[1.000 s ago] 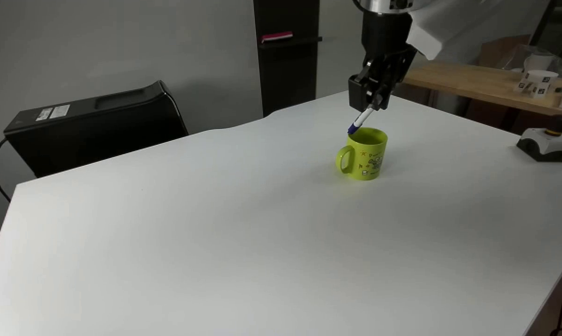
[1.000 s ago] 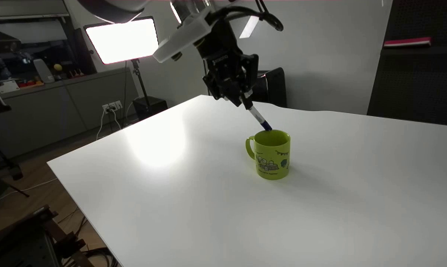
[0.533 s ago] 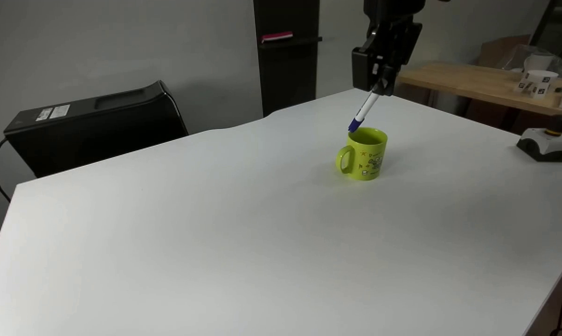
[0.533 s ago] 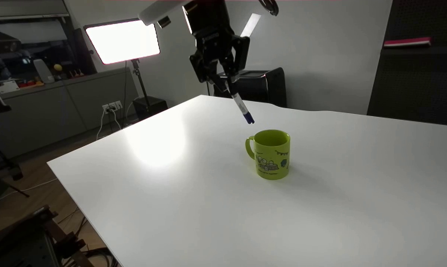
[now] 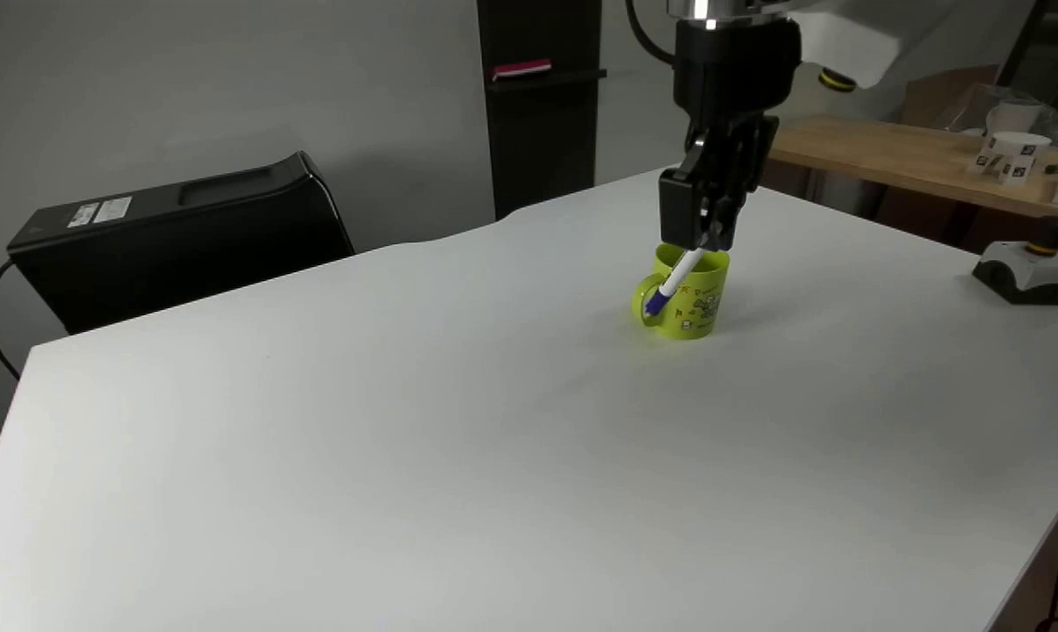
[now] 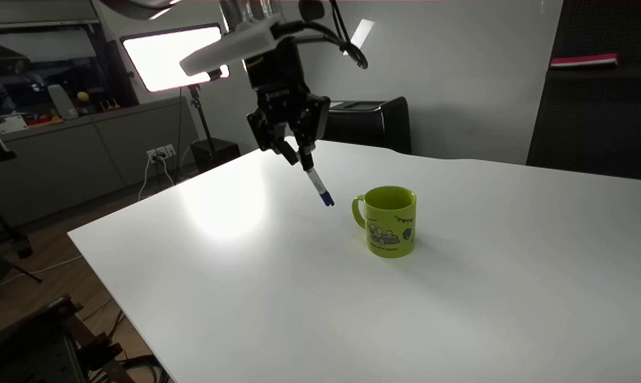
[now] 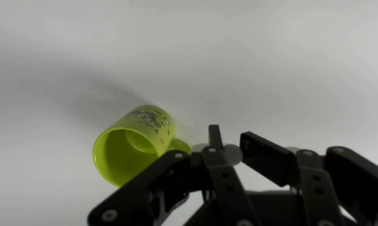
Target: Take the marker from the green cup and place it on the table
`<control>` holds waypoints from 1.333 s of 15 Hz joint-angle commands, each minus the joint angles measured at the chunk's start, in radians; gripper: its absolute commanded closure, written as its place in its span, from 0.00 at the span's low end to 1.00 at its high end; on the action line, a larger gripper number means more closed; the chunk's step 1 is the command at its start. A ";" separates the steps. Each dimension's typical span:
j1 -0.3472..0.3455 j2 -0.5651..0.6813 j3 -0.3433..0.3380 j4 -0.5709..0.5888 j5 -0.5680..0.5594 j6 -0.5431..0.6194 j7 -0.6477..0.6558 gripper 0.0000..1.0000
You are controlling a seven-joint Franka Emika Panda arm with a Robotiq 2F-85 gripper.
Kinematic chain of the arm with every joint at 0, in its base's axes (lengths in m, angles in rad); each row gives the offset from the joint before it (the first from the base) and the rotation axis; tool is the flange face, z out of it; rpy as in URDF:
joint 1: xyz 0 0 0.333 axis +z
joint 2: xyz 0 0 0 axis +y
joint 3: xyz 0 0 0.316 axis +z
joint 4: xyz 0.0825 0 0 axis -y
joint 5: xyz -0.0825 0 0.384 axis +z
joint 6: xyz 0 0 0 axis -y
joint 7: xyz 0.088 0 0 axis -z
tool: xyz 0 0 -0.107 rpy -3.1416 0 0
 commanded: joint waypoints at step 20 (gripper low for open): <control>0.798 0.406 -0.774 -0.133 -0.464 0.815 0.497 0.40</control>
